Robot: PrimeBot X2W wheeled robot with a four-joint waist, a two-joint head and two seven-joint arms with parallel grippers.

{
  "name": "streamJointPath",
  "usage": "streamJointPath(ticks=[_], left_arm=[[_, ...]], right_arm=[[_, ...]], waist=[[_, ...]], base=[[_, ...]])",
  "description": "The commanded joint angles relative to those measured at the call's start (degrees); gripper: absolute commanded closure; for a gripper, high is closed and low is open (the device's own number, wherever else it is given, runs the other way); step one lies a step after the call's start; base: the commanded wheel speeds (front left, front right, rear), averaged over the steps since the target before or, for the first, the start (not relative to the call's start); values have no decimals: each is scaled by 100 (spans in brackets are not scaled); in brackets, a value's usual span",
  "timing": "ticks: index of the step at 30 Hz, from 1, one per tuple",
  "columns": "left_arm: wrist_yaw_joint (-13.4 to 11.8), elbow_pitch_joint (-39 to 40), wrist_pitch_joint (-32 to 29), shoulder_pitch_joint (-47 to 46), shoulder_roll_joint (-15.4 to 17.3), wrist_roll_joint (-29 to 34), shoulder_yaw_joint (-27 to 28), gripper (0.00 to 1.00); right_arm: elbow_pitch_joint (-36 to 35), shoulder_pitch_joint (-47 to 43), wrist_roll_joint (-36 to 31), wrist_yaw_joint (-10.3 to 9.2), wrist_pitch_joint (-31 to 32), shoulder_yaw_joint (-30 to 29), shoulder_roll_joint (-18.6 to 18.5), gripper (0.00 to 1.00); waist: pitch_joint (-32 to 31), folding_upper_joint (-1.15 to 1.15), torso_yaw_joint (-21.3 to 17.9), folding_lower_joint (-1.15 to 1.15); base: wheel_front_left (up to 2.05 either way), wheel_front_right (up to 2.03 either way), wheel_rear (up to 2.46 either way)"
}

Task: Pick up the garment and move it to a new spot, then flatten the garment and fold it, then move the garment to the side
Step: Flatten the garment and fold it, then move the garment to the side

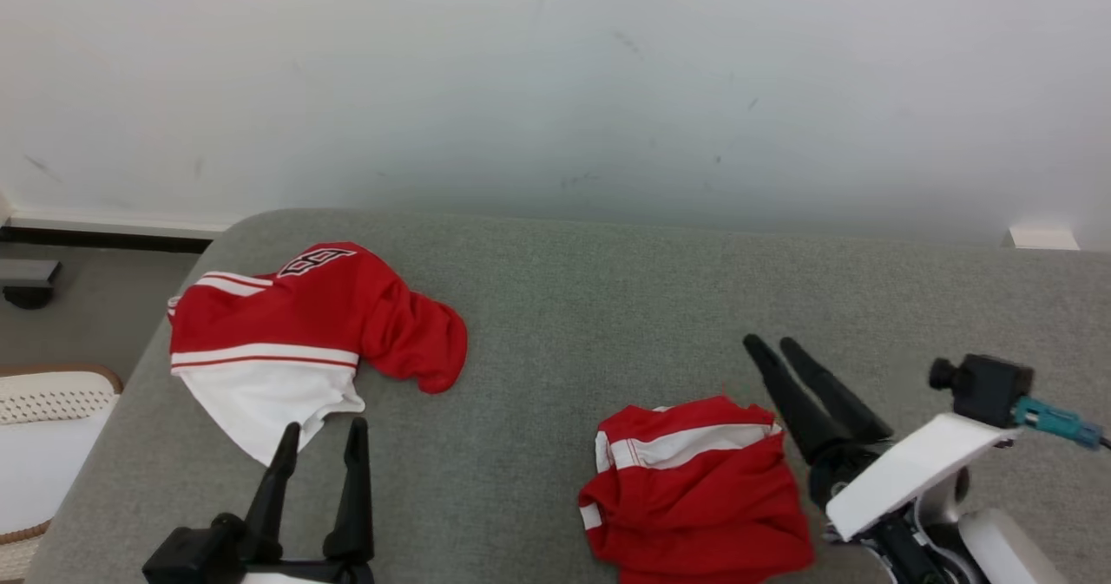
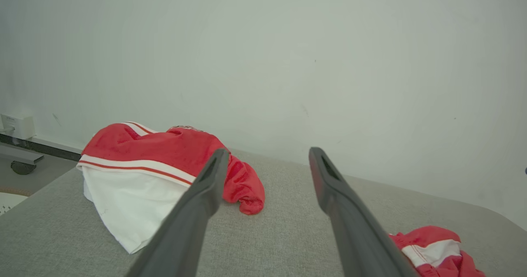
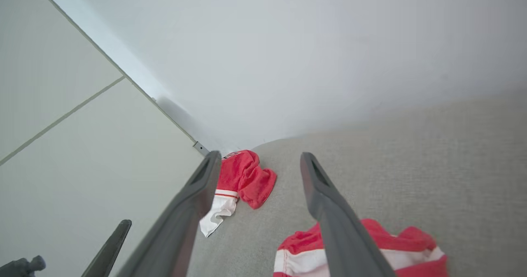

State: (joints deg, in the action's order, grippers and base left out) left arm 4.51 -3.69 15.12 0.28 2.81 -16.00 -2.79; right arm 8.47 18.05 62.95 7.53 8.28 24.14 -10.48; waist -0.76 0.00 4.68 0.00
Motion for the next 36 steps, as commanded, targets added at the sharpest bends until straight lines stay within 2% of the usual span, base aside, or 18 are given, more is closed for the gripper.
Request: streamJointPath(ticks=[1,6,11,18,25,30,36], left_arm=[[5,11,1,3,18,9,10,0],[27,91,1,14,18,50,32,0],[38,186,1,2,18,156,85,0],[21,223,2,-8,17,299,148,0],[1,204,1,84,18,343,296,0],[-11,186,1,125,17,340,363,0],[-22,193,1,85,17,360,373,0]], right_arm=[[-64,-81,-98,-9,-132,-29,-97,0],[-285,-196,-626,-9,-1153,-292,-591,0],[-147,-348,-1597,-9,-1924,-685,-927,0],[181,-761,-2780,-9,-2253,-1287,-784,0],[307,-1320,-3785,-9,-2338,-1612,-334,0],[489,-1558,-4071,-9,-2346,-1616,-89,0],[593,-1464,-4138,-9,-2346,-1539,-35,0]], waist=[[-7,0,-11,0],[-45,0,-76,0],[-94,0,-184,0],[-129,0,-431,0],[-165,0,-670,0],[-171,0,-776,0],[-176,0,-840,0]], base=[[0,0,0],[0,0,0],[0,0,0],[0,0,0],[0,0,0],[0,0,0],[0,0,0]])
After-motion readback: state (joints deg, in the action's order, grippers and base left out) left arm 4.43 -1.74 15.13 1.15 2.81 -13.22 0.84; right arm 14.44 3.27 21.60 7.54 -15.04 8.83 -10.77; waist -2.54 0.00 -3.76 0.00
